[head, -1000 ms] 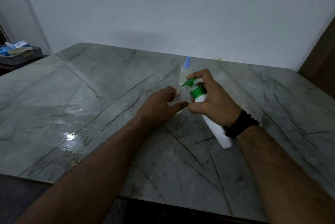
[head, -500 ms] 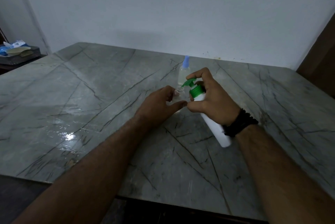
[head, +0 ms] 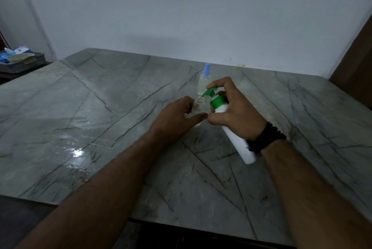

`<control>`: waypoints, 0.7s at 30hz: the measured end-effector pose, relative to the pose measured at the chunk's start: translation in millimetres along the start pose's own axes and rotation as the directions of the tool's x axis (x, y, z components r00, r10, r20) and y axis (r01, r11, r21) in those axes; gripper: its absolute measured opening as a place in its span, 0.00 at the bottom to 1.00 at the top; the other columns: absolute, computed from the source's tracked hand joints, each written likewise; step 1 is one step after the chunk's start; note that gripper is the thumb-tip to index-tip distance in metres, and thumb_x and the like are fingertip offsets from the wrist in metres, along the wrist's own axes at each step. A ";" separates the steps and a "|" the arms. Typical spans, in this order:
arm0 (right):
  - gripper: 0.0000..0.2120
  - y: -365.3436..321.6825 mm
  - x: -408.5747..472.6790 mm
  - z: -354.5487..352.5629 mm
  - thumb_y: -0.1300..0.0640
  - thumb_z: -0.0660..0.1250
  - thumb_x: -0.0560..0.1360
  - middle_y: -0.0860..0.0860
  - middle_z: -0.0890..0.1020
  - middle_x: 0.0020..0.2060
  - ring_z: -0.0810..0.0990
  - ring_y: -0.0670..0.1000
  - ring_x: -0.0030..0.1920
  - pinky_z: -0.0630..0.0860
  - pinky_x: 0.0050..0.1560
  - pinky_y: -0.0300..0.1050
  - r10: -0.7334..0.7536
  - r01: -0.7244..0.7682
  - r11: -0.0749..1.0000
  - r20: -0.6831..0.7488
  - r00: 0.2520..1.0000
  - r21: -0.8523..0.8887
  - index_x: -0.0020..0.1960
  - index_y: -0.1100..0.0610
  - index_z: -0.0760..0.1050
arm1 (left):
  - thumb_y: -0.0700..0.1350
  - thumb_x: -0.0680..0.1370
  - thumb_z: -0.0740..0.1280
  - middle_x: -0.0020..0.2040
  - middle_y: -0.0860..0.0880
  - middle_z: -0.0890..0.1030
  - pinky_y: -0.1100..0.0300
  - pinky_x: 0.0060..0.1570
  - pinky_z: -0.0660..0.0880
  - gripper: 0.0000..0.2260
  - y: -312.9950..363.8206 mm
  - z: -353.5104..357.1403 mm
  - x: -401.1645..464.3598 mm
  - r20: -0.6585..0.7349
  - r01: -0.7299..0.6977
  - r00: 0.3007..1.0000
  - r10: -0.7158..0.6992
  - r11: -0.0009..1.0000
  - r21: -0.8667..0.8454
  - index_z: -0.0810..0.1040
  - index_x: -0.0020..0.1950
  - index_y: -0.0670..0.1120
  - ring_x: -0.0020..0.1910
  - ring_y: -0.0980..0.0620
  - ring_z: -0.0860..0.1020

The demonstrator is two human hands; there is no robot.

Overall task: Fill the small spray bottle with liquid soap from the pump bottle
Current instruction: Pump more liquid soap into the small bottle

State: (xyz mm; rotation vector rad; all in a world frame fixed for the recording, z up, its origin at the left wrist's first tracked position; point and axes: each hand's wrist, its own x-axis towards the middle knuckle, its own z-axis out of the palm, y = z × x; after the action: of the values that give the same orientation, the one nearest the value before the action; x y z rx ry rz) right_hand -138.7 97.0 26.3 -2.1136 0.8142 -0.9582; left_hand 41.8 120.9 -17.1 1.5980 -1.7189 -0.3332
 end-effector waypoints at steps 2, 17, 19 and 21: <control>0.33 0.1 0.1 0.8 0.67 0.75 0.65 0.47 0.78 0.43 0.78 0.47 0.39 0.76 0.41 0.41 -0.003 0.003 1.000 -0.004 1.000 -0.008 0.65 0.52 0.67 | 0.58 0.73 0.70 0.55 0.50 0.79 0.52 0.53 0.76 0.19 0.1 -0.2 -0.2 -0.003 0.000 1.000 0.000 1.000 -0.002 0.75 0.59 0.50 0.51 0.54 0.77; 0.33 -0.5 1.1 0.9 0.67 0.75 0.65 0.46 0.78 0.43 0.78 0.43 0.38 0.75 0.40 0.36 -0.005 0.005 1.000 0.009 1.000 -0.019 0.66 0.51 0.67 | 0.59 0.73 0.70 0.55 0.50 0.80 0.52 0.53 0.77 0.20 -1.2 0.1 1.5 0.014 0.003 1.000 -0.003 1.000 -0.005 0.75 0.59 0.50 0.51 0.54 0.77; 0.32 -0.8 1.8 0.5 0.67 0.75 0.66 0.46 0.78 0.43 0.78 0.44 0.38 0.75 0.41 0.37 -0.001 0.001 1.000 0.022 1.000 -0.014 0.65 0.52 0.67 | 0.59 0.73 0.69 0.54 0.50 0.80 0.53 0.52 0.77 0.20 -1.8 0.5 1.5 0.009 -0.001 1.000 0.001 1.000 -0.002 0.75 0.59 0.50 0.51 0.54 0.77; 0.31 -1.0 1.8 -0.9 0.68 0.75 0.66 0.47 0.78 0.43 0.79 0.47 0.40 0.76 0.42 0.41 0.000 0.000 1.000 0.019 1.000 -0.006 0.64 0.53 0.67 | 0.60 0.73 0.69 0.55 0.51 0.80 0.56 0.50 0.76 0.20 -2.1 1.0 1.7 0.005 0.000 1.000 0.000 1.000 -0.001 0.75 0.59 0.50 0.50 0.55 0.77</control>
State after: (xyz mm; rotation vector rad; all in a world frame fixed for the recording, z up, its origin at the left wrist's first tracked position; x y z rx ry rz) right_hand -138.2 96.0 28.1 -2.1252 0.8083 -0.9349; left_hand 42.8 118.6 -18.6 1.5979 -1.7218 -0.3379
